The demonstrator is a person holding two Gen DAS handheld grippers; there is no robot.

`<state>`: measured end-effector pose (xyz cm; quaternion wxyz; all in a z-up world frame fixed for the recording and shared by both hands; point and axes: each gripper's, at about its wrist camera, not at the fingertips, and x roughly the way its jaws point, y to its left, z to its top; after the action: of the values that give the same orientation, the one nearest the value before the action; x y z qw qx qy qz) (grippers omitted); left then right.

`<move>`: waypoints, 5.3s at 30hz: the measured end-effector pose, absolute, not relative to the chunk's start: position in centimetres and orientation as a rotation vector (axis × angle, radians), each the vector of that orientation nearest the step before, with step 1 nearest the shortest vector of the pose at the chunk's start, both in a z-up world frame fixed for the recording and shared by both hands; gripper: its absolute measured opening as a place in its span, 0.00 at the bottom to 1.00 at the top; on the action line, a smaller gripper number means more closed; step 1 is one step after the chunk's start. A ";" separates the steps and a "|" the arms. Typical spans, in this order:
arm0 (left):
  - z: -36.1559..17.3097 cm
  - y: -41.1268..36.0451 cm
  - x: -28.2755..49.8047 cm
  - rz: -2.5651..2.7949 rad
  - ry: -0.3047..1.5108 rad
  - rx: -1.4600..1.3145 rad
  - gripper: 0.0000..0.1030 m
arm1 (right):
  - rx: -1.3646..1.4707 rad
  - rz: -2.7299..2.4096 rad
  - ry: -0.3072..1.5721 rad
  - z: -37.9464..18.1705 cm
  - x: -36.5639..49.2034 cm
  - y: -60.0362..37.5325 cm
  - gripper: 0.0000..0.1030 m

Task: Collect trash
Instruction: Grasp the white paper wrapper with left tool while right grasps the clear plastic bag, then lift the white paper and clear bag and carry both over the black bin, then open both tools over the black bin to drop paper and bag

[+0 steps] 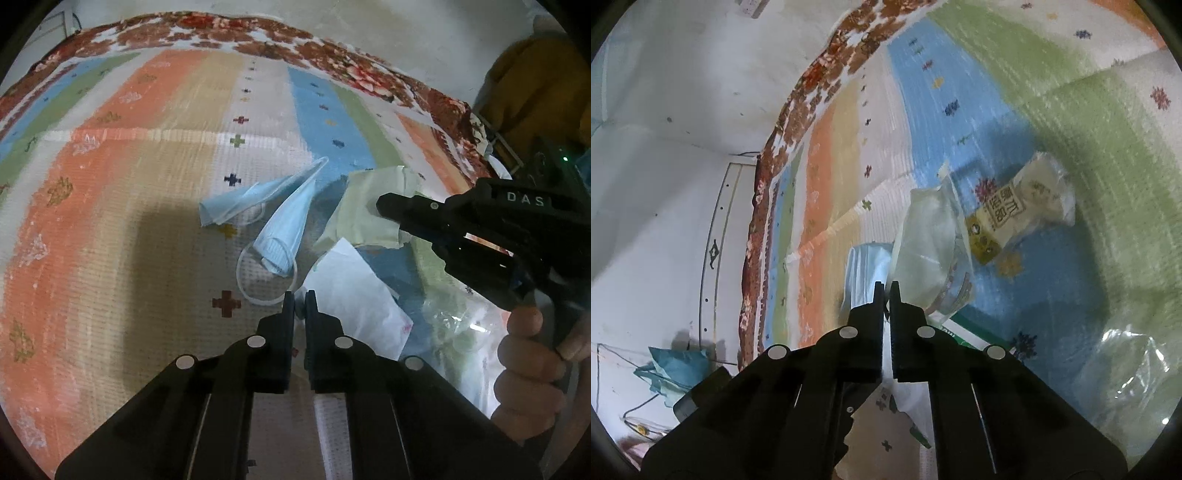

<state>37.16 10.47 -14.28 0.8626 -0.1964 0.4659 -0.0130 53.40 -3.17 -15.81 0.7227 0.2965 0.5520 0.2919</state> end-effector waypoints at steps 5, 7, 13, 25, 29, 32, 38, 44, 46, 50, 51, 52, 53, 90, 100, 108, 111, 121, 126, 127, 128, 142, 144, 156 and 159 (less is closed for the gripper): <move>-13.5 10.8 36.9 -0.033 0.955 -0.420 0.02 | 0.621 0.657 1.202 -14.8 53.1 -3.2 0.02; -13.3 11.0 36.8 -0.026 0.948 -0.417 0.02 | 0.598 0.657 1.195 -14.4 53.0 -3.1 0.02; -12.5 12.1 36.4 -0.019 0.934 -0.432 0.01 | 0.542 0.647 1.176 -13.4 53.0 -3.3 0.01; -8.7 12.3 33.4 -0.009 0.888 -0.429 0.01 | 0.320 0.567 1.079 -8.8 49.9 -5.1 0.00; -7.2 12.1 32.3 0.002 0.865 -0.436 0.01 | 0.311 0.558 1.060 -7.3 47.9 -6.6 0.00; -5.4 11.7 31.4 -0.005 0.837 -0.459 0.01 | 0.285 0.558 1.042 -6.3 46.2 -7.3 0.00; -3.4 9.4 29.6 -0.031 0.844 -0.400 0.01 | 0.151 0.526 0.985 -4.2 42.7 -8.4 0.00; -2.5 8.0 27.7 -0.024 0.874 -0.333 0.01 | 0.125 0.519 0.964 -2.7 39.9 -10.7 0.00; -1.7 8.0 26.9 -0.027 0.858 -0.345 0.01 | 0.108 0.514 0.956 -2.4 39.0 -11.4 0.00; 0.2 7.4 25.1 -0.044 0.819 -0.361 0.01 | 0.090 0.502 0.941 -1.7 37.5 -12.5 0.00; 0.5 7.1 24.6 -0.049 0.814 -0.357 0.01 | 0.080 0.501 0.936 -1.6 37.1 -12.7 0.00; 0.7 6.9 24.4 -0.050 0.812 -0.352 0.01 | 0.064 0.499 0.926 -1.3 36.5 -12.9 0.00; 1.0 6.5 23.8 -0.062 0.811 -0.345 0.01 | 0.056 0.496 0.916 -1.1 36.2 -13.1 0.00; 2.3 -0.1 9.4 -0.188 0.789 -0.355 0.01 | 0.074 0.640 0.955 -1.4 20.2 -18.2 0.00; 0.8 -0.6 7.0 -0.204 0.812 -0.375 0.01 | 0.023 0.652 0.927 -1.7 17.4 -18.4 0.00; -0.2 -1.1 5.6 -0.216 0.826 -0.388 0.01 | -0.014 0.693 0.966 -3.1 14.9 -18.3 0.00; -0.6 -1.3 5.0 -0.225 0.830 -0.397 0.01 | -0.009 0.697 0.986 -3.9 14.0 -18.3 0.00; -2.1 -2.1 3.5 -0.218 0.869 -0.388 0.01 | 0.021 0.755 1.082 -6.9 10.3 -17.8 0.00; -3.4 -2.0 2.9 -0.219 0.909 -0.425 0.01 | 0.027 0.747 1.111 -7.8 9.4 -18.0 0.00; -3.8 -2.0 2.7 -0.204 0.916 -0.429 0.01 | 0.027 0.747 1.116 -7.8 9.5 -18.0 0.00; -3.9 -2.0 2.6 -0.200 0.920 -0.432 0.01 | 0.027 0.746 1.124 -8.0 9.4 -17.9 0.00; -4.5 -1.2 2.4 -0.167 0.933 -0.498 0.20 | 0.036 0.771 1.208 -9.7 9.1 -16.9 0.23; -4.5 -1.1 2.4 -0.160 0.932 -0.499 0.23 | 0.038 0.769 1.206 -9.6 9.2 -16.9 0.26; -4.5 -0.9 2.5 -0.132 0.925 -0.483 0.32 | 0.062 0.770 1.194 -9.2 9.8 -16.9 0.35; -4.4 -0.8 2.9 -0.123 0.932 -0.479 0.34 | 0.069 0.775 1.182 -8.9 10.3 -16.8 0.40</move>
<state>2.90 -0.77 -4.42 0.8640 -0.2286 0.4446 -0.0588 10.31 -16.77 -8.86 0.7599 0.0317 0.5429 0.3561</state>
